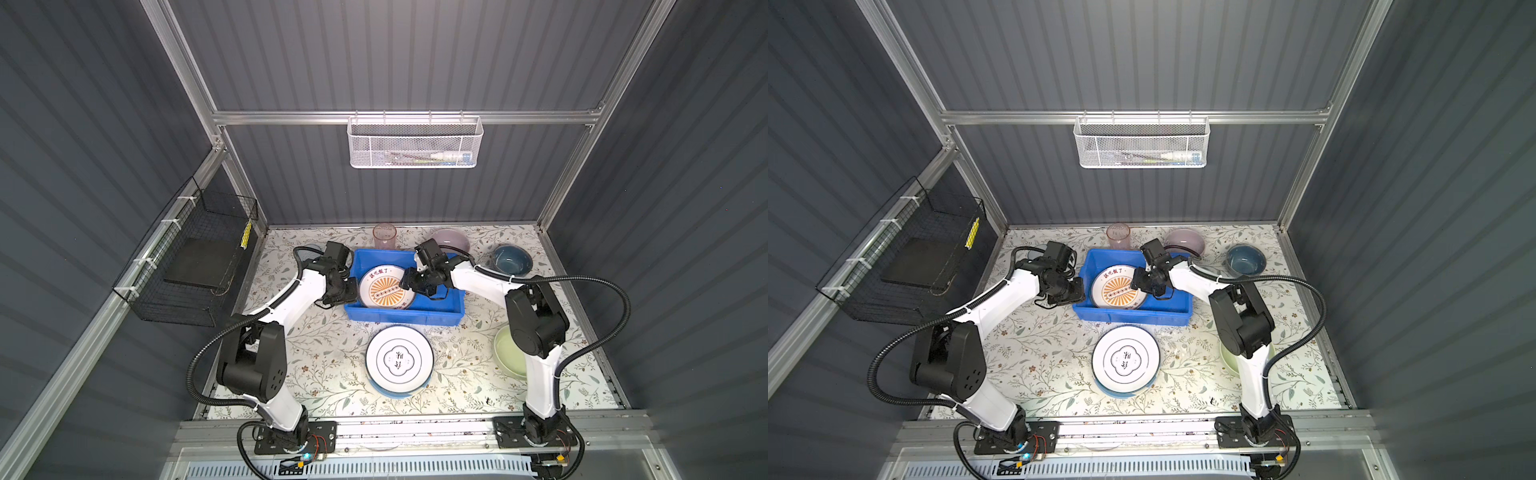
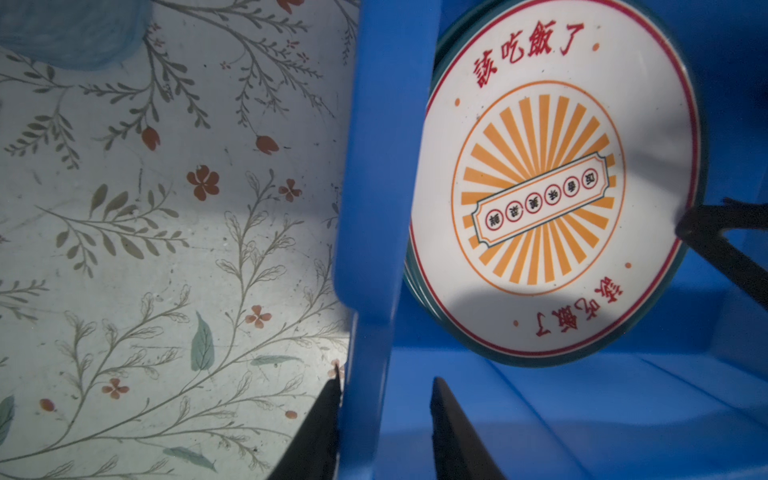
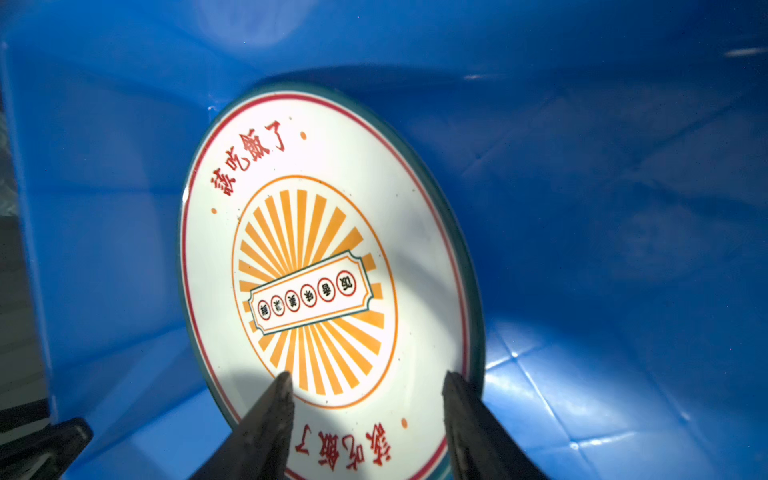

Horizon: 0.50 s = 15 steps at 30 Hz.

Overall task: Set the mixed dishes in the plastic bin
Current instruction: 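Lower the orange-sunburst plate onto the green-rimmed plate and open both grippers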

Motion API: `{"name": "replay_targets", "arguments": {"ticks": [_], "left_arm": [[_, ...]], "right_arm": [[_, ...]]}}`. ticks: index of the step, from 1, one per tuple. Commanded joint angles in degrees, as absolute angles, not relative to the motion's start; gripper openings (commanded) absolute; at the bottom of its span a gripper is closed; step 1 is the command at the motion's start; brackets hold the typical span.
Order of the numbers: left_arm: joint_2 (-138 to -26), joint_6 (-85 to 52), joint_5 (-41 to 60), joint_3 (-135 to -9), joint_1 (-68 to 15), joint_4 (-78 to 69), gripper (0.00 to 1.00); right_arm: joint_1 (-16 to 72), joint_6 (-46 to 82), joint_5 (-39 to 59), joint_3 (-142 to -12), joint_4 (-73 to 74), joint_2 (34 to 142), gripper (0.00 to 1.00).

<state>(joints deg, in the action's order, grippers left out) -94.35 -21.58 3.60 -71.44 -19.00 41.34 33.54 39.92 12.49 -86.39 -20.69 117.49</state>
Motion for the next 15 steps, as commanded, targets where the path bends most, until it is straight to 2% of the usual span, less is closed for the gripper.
{"name": "replay_targets", "arguments": {"ticks": [1,6,15], "left_arm": [[-92.72,-21.01,6.00,-73.56,-18.93,42.52,0.37],[-92.66,-21.03,5.91,-73.79,-18.85,42.63,0.37],[-92.72,-21.03,4.75,-73.28,-18.95,42.54,0.38]], "right_arm": [[33.92,39.12,11.60,-87.71,-21.97,118.06,0.59],[33.95,38.11,9.43,-88.19,-24.49,117.33,0.59],[34.77,32.40,-1.72,-91.40,-32.98,116.02,0.65]]}}
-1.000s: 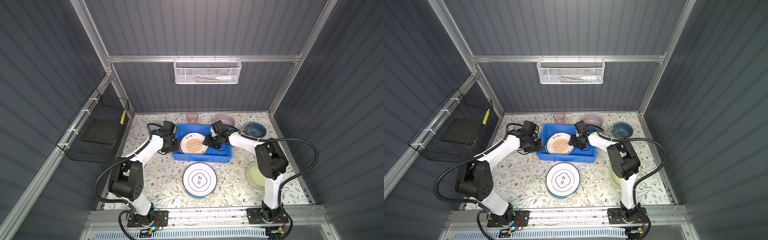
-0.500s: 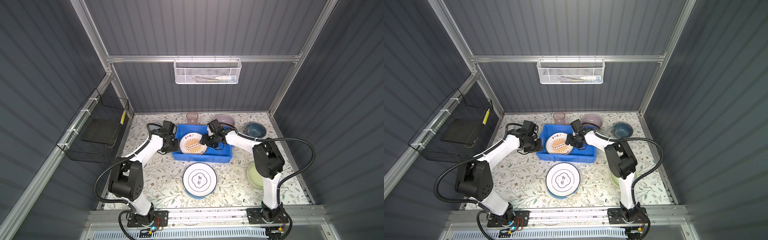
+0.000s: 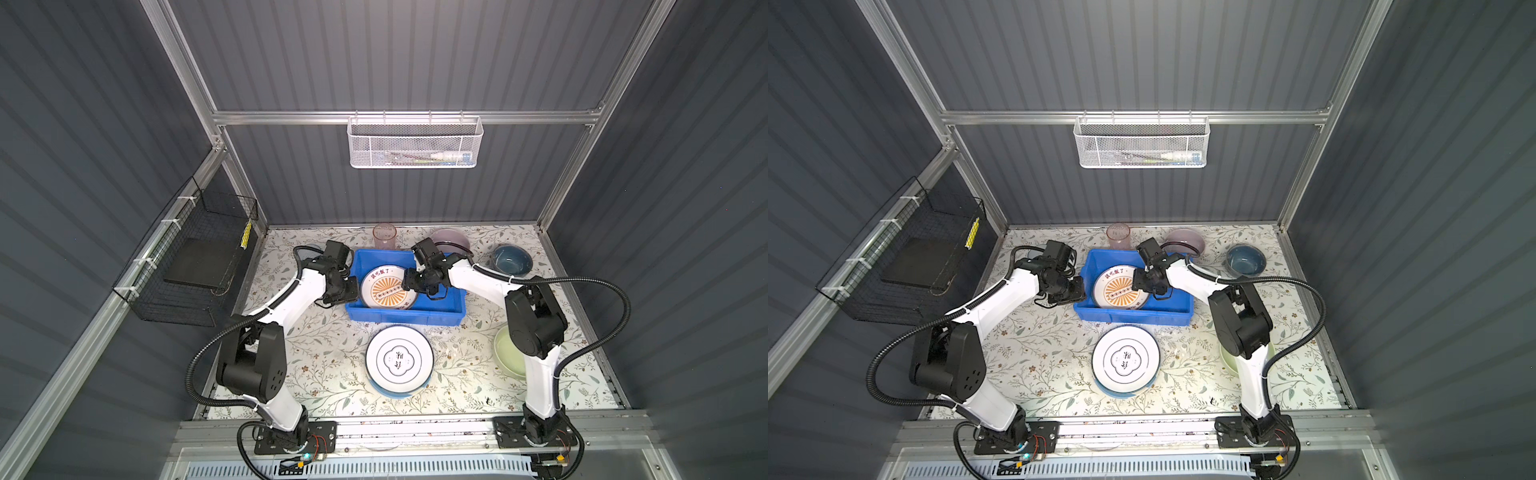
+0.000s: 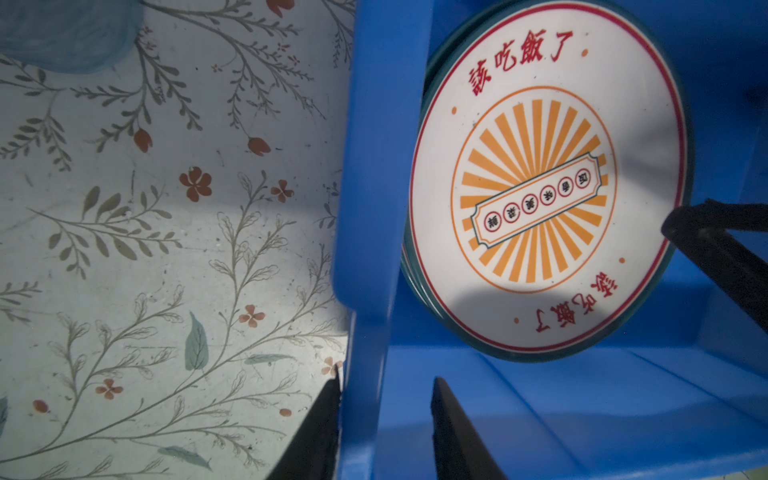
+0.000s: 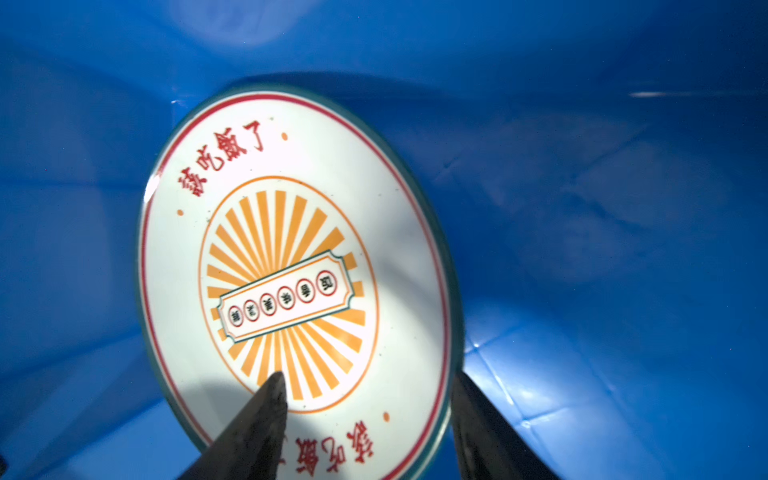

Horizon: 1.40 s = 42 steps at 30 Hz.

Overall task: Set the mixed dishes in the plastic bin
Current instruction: 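Lower the orange-sunburst plate onto the green-rimmed plate and open both grippers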

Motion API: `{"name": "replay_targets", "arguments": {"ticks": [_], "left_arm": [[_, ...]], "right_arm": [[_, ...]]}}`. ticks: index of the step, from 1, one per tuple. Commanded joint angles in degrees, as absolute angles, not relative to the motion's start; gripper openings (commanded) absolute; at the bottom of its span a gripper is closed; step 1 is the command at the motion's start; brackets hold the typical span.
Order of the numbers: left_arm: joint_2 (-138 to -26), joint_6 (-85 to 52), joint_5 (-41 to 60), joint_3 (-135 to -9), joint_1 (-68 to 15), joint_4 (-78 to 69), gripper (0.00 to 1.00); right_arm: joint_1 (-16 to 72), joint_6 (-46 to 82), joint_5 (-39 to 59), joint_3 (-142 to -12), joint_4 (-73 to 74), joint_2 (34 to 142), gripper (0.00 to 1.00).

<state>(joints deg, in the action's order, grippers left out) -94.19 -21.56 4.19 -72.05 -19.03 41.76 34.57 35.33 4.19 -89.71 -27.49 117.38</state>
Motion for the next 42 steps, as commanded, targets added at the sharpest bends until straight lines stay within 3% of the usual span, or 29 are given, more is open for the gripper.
{"name": "replay_targets", "arguments": {"ticks": [1,6,20,35,39,42], "left_arm": [[-92.79,-20.93,4.66,-73.22,-18.90,42.54,0.38],[-93.07,-20.82,4.74,-73.15,-18.93,42.45,0.38],[-93.61,-20.48,6.58,-73.13,-18.92,42.10,0.37],[-93.86,-20.71,10.49,-73.12,-18.98,40.78,0.35],[-93.22,-21.23,6.67,-73.57,-18.92,42.68,0.39],[-91.89,-21.11,3.42,-74.18,-18.93,44.39,0.48]], "right_arm": [[34.81,32.02,-2.93,-92.03,-34.15,116.40,0.65],[34.80,30.58,-5.02,-94.45,-37.38,118.91,0.68],[36.20,30.05,2.04,-100.59,-37.47,126.36,0.70],[36.91,32.15,6.05,-101.39,-34.17,127.23,0.71],[36.51,31.81,2.75,-100.37,-36.03,125.75,0.72],[35.74,31.01,0.41,-98.22,-36.98,122.67,0.73]]}}
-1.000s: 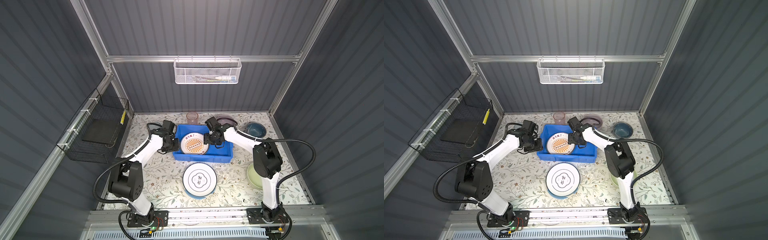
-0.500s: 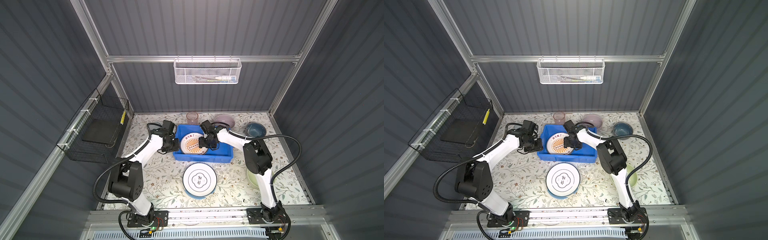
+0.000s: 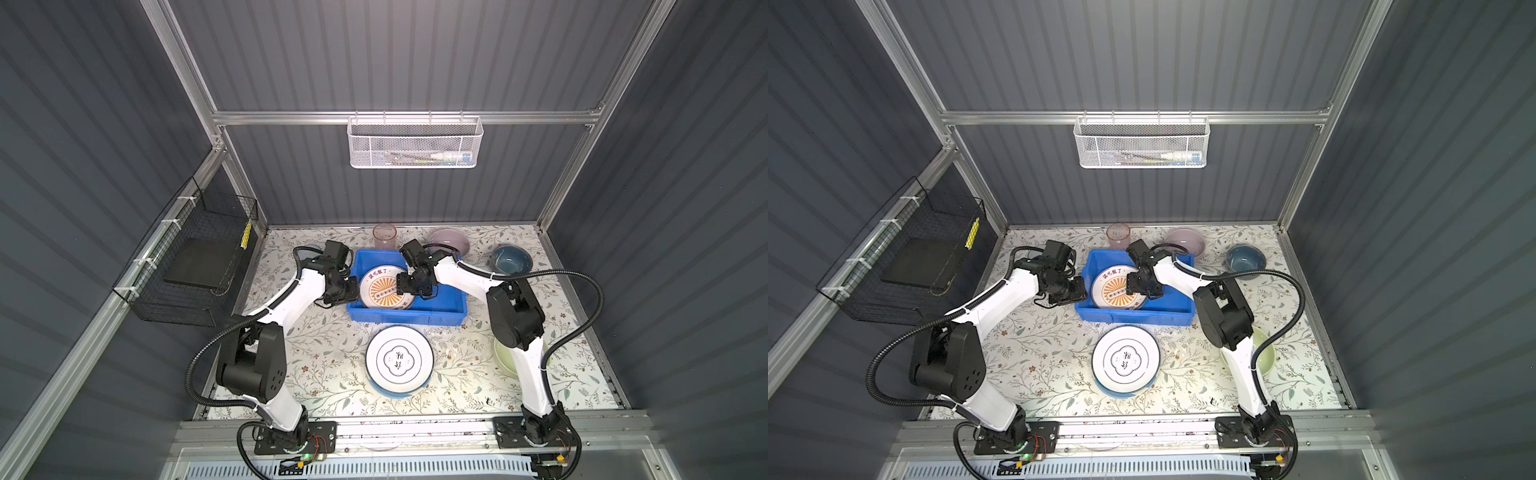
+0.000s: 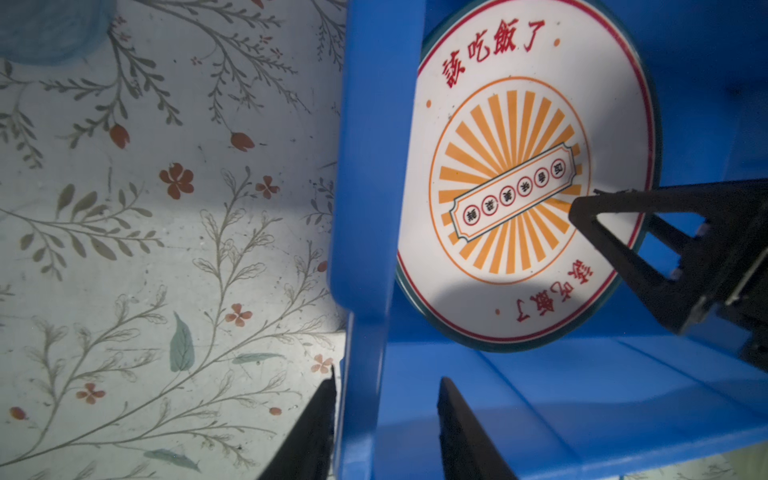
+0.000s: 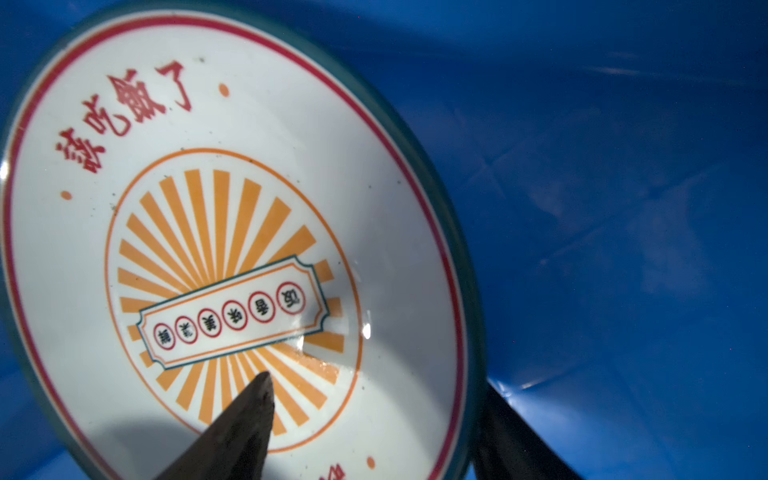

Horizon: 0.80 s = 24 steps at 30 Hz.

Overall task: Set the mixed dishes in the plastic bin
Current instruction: 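Lower the orange-sunburst plate onto the green-rimmed plate and open both grippers, then move both grippers back down to the rims of the cloud-emblem plate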

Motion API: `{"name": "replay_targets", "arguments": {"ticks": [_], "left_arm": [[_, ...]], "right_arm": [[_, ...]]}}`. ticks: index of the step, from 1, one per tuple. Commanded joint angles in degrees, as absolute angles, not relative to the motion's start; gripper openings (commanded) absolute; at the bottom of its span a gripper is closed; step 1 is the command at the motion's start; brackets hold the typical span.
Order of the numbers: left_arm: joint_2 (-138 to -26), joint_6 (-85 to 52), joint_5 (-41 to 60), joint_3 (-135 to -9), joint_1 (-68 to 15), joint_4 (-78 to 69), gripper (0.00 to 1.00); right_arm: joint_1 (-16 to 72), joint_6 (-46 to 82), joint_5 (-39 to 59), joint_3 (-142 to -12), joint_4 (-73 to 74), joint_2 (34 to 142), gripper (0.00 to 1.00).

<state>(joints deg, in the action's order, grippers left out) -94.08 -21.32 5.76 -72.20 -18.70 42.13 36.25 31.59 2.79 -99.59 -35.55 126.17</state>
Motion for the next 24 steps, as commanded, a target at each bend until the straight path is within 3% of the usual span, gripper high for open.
{"name": "replay_targets", "arguments": {"ticks": [1,7,16,24], "left_arm": [[-91.32,-20.99,2.56,-74.49,-18.90,44.95,0.51],[-87.88,-18.75,3.75,-75.62,-18.81,48.16,0.59],[-80.78,-13.31,14.14,-73.32,-19.19,53.61,0.57],[-73.80,-16.50,11.41,-66.35,-24.25,54.74,0.56]], "right_arm": [[35.39,30.61,-0.27,-97.43,-37.32,121.45,0.74],[34.49,27.72,-2.45,-92.95,-38.21,112.46,0.76],[34.63,26.55,4.49,-77.25,-33.73,93.74,0.76],[38.73,32.80,3.36,-60.20,-29.33,77.00,0.72]]}}
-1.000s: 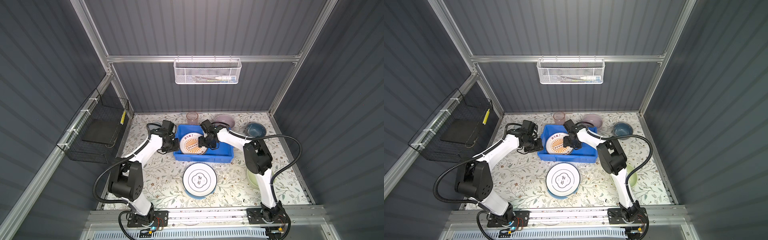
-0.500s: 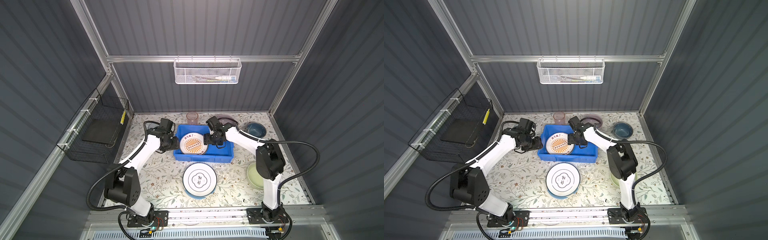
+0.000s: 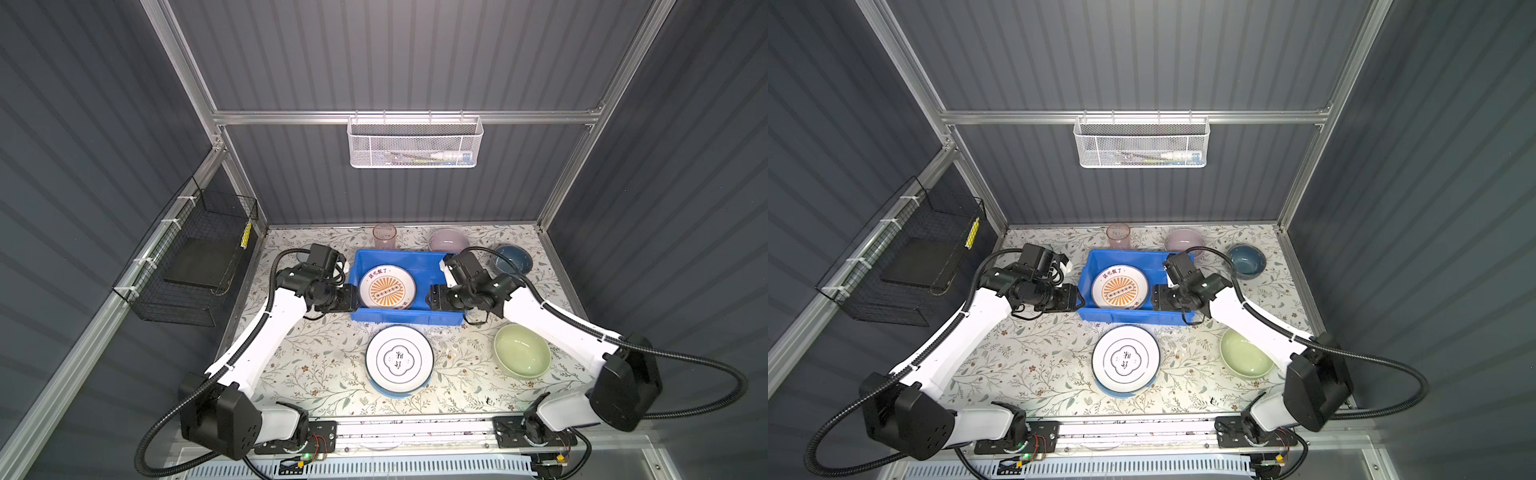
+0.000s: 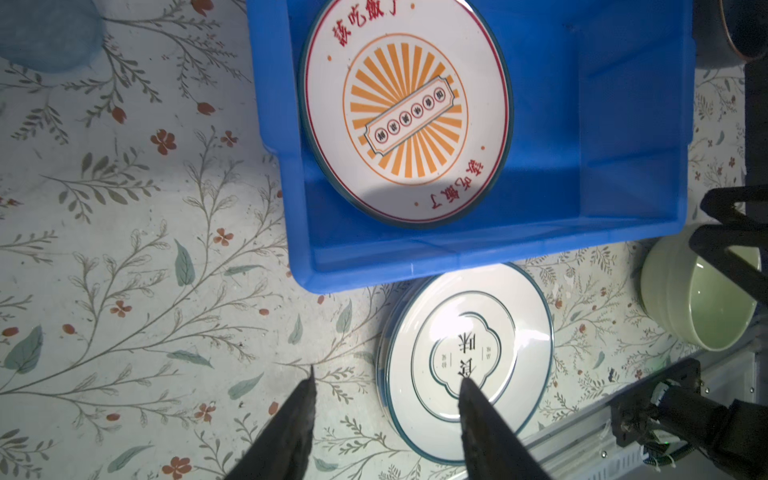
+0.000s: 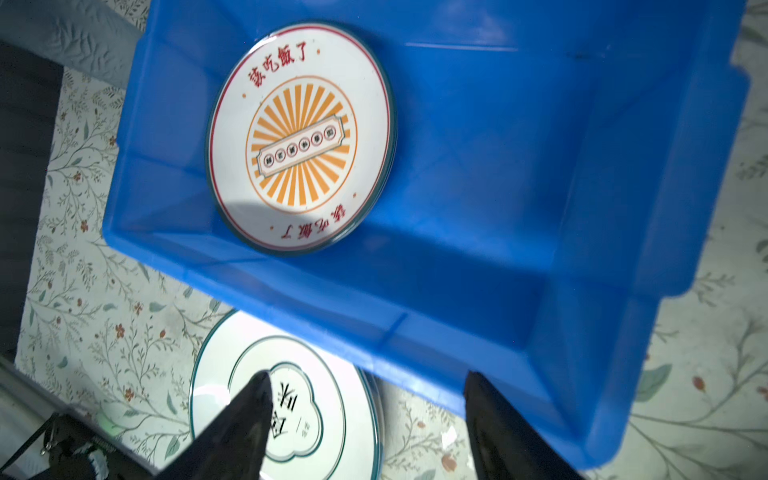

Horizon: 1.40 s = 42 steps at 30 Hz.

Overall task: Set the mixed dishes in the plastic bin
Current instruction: 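Move both grippers back down to the rims of the cloud-emblem plate, then close both grippers on opposite edges of the white cloud-emblem plate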

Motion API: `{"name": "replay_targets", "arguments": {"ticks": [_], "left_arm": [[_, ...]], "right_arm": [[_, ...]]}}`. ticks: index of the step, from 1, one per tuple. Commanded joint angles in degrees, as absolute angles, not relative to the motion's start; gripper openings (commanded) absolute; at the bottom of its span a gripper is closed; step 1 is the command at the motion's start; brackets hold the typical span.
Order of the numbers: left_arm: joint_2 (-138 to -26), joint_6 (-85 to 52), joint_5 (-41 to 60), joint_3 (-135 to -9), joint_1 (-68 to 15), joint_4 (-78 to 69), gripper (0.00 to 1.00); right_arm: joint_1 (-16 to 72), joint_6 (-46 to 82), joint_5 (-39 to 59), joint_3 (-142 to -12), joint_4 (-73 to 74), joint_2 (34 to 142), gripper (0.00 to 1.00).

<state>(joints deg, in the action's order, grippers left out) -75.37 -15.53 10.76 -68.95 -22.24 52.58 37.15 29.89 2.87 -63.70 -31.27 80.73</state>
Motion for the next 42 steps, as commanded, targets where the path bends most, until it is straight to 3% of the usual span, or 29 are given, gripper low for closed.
{"name": "replay_targets", "arguments": {"ticks": [1,12,24,42], "left_arm": [[-73.34,-17.52,10.63,-65.19,-25.89,54.21,0.56],[-69.81,-26.00,13.44,-51.16,-31.20,46.85,0.48],[-71.89,-29.01,17.23,-44.45,-31.46,39.04,0.37],[-78.80,-27.25,19.67,-41.81,-31.64,36.21,0.28]], "right_arm": [[39.42,33.46,3.58,-58.54,-28.99,75.24,0.71],[46.62,39.89,4.44,-46.47,-28.07,67.87,0.63],[52.52,47.15,-1.99,-41.93,-26.02,72.69,0.54],[53.02,52.11,3.51,-36.70,-12.36,76.99,0.49]]}}
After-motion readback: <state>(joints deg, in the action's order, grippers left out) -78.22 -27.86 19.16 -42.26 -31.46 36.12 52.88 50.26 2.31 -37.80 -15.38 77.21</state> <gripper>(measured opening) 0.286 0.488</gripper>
